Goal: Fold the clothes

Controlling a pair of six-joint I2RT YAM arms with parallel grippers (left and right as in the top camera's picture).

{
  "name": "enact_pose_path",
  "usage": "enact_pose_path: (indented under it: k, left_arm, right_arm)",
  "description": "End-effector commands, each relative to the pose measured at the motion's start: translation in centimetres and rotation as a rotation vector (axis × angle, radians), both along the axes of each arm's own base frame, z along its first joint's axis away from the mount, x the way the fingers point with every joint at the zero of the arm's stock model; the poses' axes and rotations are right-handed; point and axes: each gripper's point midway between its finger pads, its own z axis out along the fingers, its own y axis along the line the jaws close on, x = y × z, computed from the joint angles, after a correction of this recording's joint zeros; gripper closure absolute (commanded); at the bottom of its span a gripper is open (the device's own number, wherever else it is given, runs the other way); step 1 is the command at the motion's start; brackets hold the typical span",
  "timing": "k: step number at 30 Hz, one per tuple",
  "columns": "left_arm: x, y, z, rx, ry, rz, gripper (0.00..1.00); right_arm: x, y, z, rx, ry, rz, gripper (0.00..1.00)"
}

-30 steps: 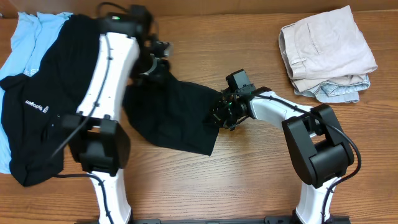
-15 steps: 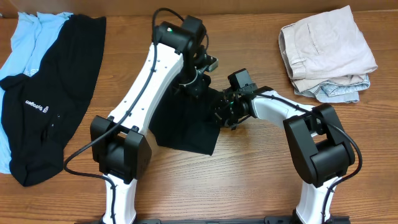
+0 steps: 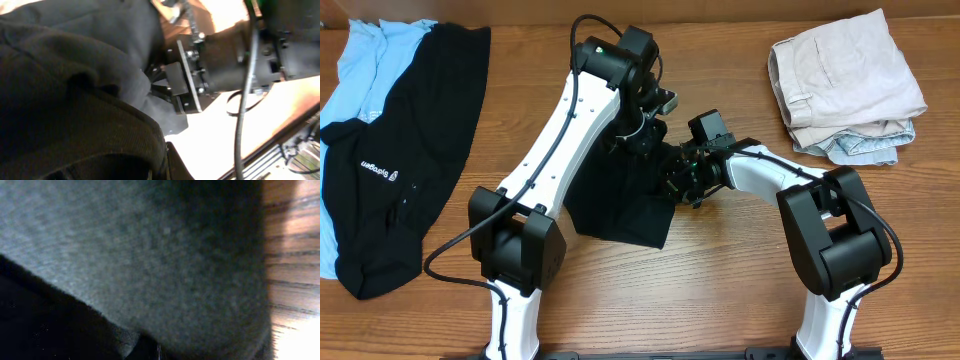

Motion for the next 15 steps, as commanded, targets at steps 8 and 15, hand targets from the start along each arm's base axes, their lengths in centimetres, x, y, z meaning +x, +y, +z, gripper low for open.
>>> enact_pose_path:
  k: [8, 15]
  left_arm:
    - [-0.7, -3.2, 0.9, -0.084, 0.012, 0.01, 0.91]
    - [-0.3, -2.8, 0.7, -0.053, -0.003, 0.03, 0.89]
  right_arm:
    - [-0.1, -0.4, -0.8, -0.008, 0.02, -0.012, 0.96]
    - [1.6, -0.1, 1.3, 0.05, -0.07, -0.009, 0.96]
